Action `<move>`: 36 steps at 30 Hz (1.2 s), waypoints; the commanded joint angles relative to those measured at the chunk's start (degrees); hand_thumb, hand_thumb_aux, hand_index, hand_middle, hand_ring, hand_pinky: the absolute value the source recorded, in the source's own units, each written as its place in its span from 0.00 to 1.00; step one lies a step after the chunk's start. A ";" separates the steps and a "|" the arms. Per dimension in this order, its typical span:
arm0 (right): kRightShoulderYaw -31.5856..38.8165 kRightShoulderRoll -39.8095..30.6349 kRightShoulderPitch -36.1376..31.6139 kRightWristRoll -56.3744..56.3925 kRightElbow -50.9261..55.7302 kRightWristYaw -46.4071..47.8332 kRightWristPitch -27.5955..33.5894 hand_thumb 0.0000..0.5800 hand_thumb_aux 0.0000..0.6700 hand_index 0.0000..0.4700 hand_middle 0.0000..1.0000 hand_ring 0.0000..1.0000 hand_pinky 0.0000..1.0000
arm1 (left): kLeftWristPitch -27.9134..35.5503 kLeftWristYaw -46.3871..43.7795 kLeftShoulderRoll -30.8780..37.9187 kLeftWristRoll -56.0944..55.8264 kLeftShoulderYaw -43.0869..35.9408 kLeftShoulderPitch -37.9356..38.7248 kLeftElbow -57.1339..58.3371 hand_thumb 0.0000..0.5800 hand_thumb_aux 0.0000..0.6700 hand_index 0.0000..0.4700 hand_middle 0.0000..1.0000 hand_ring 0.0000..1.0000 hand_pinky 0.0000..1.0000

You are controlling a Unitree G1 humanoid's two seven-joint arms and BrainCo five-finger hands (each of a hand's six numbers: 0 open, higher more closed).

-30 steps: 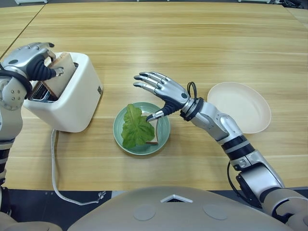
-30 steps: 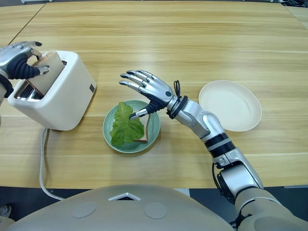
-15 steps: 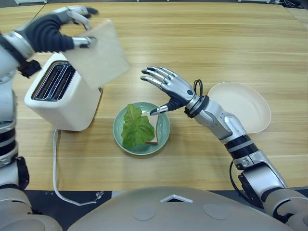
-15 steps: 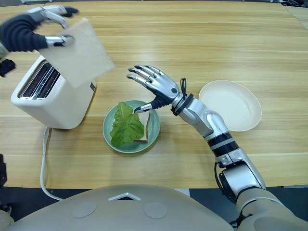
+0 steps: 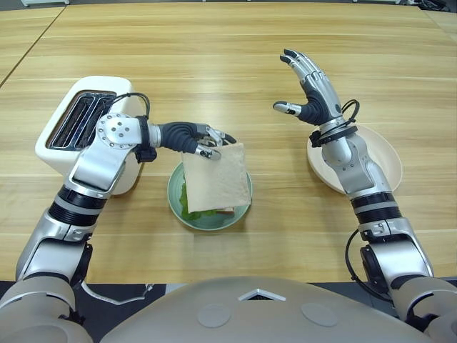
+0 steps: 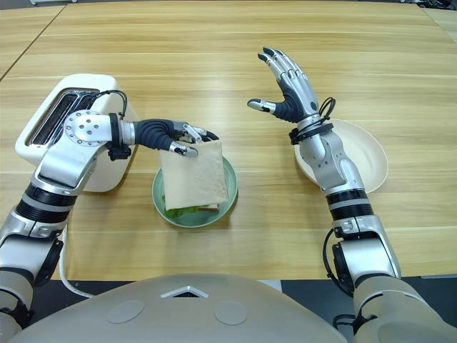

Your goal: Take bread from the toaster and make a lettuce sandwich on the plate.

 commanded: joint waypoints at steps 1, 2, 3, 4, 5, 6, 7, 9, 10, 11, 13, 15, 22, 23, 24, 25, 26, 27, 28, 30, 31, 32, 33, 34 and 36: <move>0.72 -0.82 3.35 4.61 -6.16 4.62 -3.80 0.00 0.00 0.00 0.00 0.00 0.00 | -4.62 -0.66 -0.56 4.06 -2.63 -2.55 5.99 1.00 1.00 1.00 0.00 0.00 0.00; 1.32 -1.16 4.50 6.54 -8.07 6.68 -5.52 0.00 0.00 0.00 0.00 0.00 0.00 | -5.75 -0.75 -0.84 4.70 -2.92 -3.03 7.33 1.00 1.00 1.00 0.00 0.00 0.00; 2.48 -1.74 6.15 9.46 -10.84 9.53 -7.68 0.00 0.00 0.00 0.00 0.00 0.00 | -7.34 -0.72 -1.18 5.66 -3.43 -3.63 8.92 1.00 1.00 1.00 0.00 0.00 0.00; 3.58 -2.33 7.65 12.51 -13.39 12.28 -9.51 0.00 0.00 0.00 0.00 0.00 0.00 | -8.69 -0.69 -1.62 6.49 -3.89 -4.18 10.35 1.00 1.00 1.00 0.00 0.00 0.00; 4.24 -2.77 8.77 14.80 -15.31 14.39 -10.51 0.00 0.00 0.00 0.00 0.00 0.00 | -9.58 -0.70 -2.09 6.95 -4.18 -4.62 11.49 1.00 1.00 1.00 0.00 0.00 0.00; 4.84 -3.17 9.74 17.17 -16.94 16.71 -11.08 0.00 0.00 0.00 0.00 0.00 0.00 | -10.44 -0.80 -2.63 7.39 -4.45 -5.11 12.75 1.00 1.00 1.00 0.00 0.00 0.00; 5.55 -3.58 10.55 19.14 -18.21 18.97 -11.29 0.00 0.00 0.00 0.00 0.00 0.00 | -11.16 -0.71 -3.30 7.88 -4.64 -5.65 14.21 1.00 1.00 1.00 0.00 0.00 0.00; 7.45 -4.81 12.29 22.15 -20.28 23.79 -11.96 0.00 0.00 0.00 0.00 0.00 0.00 | -13.15 -0.26 -4.29 9.12 -5.15 -6.64 17.30 1.00 1.00 1.00 0.00 0.00 0.00; 8.59 -5.70 13.25 23.53 -21.15 26.21 -12.23 0.00 0.00 0.00 0.00 0.00 0.00 | -14.43 0.28 -4.63 10.14 -5.50 -7.11 19.01 1.00 1.00 1.00 0.00 0.00 0.00; 9.48 -6.50 14.11 25.40 -21.82 28.68 -12.14 0.00 0.00 0.00 0.00 0.00 0.00 | -15.95 0.69 -4.94 11.20 -5.82 -7.48 20.62 1.00 1.00 1.00 0.00 0.00 0.00; 11.21 -8.64 16.18 30.16 -23.28 34.06 -11.82 0.00 0.00 0.00 0.00 0.00 0.00 | -18.49 1.99 -5.86 13.54 -6.69 -8.49 24.42 1.00 1.00 1.00 0.00 0.00 0.00; 12.43 -10.52 18.09 33.65 -24.74 38.71 -11.10 0.00 0.00 0.00 0.00 0.00 0.00 | -20.88 2.97 -7.05 15.37 -7.55 -9.31 28.07 1.00 1.00 1.00 0.00 0.00 0.00; 18.60 -8.88 19.42 26.90 -20.49 45.95 -7.85 0.00 0.00 0.00 0.00 0.00 0.00 | -27.69 5.99 -9.09 19.33 -8.80 -9.98 36.55 1.00 1.00 1.00 0.00 0.00 0.00; 19.67 -7.89 19.16 24.71 -18.25 45.81 -7.62 0.00 0.00 0.00 0.00 0.00 0.00 | -28.30 6.21 -9.32 19.59 -8.78 -10.09 37.31 1.00 1.00 1.00 0.00 0.00 0.00; 20.80 -6.97 18.89 22.12 -15.84 45.50 -7.52 0.00 0.00 0.00 0.00 0.00 0.00 | -28.78 6.43 -9.56 19.82 -8.80 -10.21 37.95 1.00 1.00 1.00 0.00 0.00 0.00; 21.86 -5.98 18.51 19.00 -13.13 44.82 -7.52 0.00 0.00 0.00 0.00 0.00 0.00 | -29.20 6.63 -9.79 19.99 -8.83 -10.29 38.48 1.00 1.00 1.00 0.00 0.00 0.00; 22.99 -5.00 18.15 16.06 -10.46 44.08 -7.36 0.00 0.00 0.00 0.00 0.00 0.00 | -29.52 6.87 -10.01 20.18 -8.88 -10.30 38.91 1.00 1.00 1.00 0.00 0.00 0.00; 24.06 -4.38 17.91 12.99 -8.16 43.28 -7.18 0.00 0.00 0.00 0.00 0.00 0.00 | -29.85 7.06 -10.25 20.48 -8.86 -10.26 39.26 1.00 1.00 1.00 0.00 0.00 0.00; 25.06 -4.25 17.86 10.13 -6.36 42.62 -6.91 0.00 0.00 0.00 0.00 0.00 0.00 | -30.11 7.24 -10.51 20.78 -8.77 -10.25 39.51 1.00 1.00 1.00 0.00 0.00 0.00; 26.50 -4.82 18.10 6.04 -4.17 42.13 -5.93 0.00 0.00 0.00 0.00 0.00 0.00 | -30.53 7.91 -10.85 21.15 -8.47 -10.19 39.63 1.00 1.00 1.00 0.00 0.00 0.00; 26.91 -5.34 18.25 4.82 -3.71 42.08 -5.41 0.00 0.00 0.00 0.00 0.00 0.00 | -30.68 8.54 -10.92 21.25 -8.25 -10.16 39.42 1.00 1.00 1.00 0.00 0.00 0.00; 27.13 -5.87 18.38 3.98 -3.43 42.16 -4.73 0.00 0.00 0.00 0.00 0.00 0.00 | -30.80 9.53 -10.89 21.42 -7.87 -10.12 38.91 1.00 1.00 1.00 0.00 0.00 0.00; 27.26 -6.33 18.46 3.38 -3.23 42.17 -4.37 0.00 0.00 0.00 0.00 0.00 0.00 | -30.52 10.51 -10.88 21.50 -7.32 -10.10 38.27 1.00 0.97 0.97 0.00 0.00 0.00; 27.28 -6.75 18.54 2.87 -3.16 42.20 -3.93 0.00 0.00 0.00 0.00 0.00 0.00 | -29.89 12.41 -10.78 21.69 -6.15 -10.28 37.26 0.77 0.53 0.53 0.00 0.00 0.00; 26.70 -7.03 18.62 2.75 -3.22 41.52 -3.71 0.00 0.00 0.00 0.00 0.00 0.00 | -28.22 15.57 -10.28 20.61 -2.79 -10.41 33.69 0.00 0.00 0.00 0.00 0.00 0.00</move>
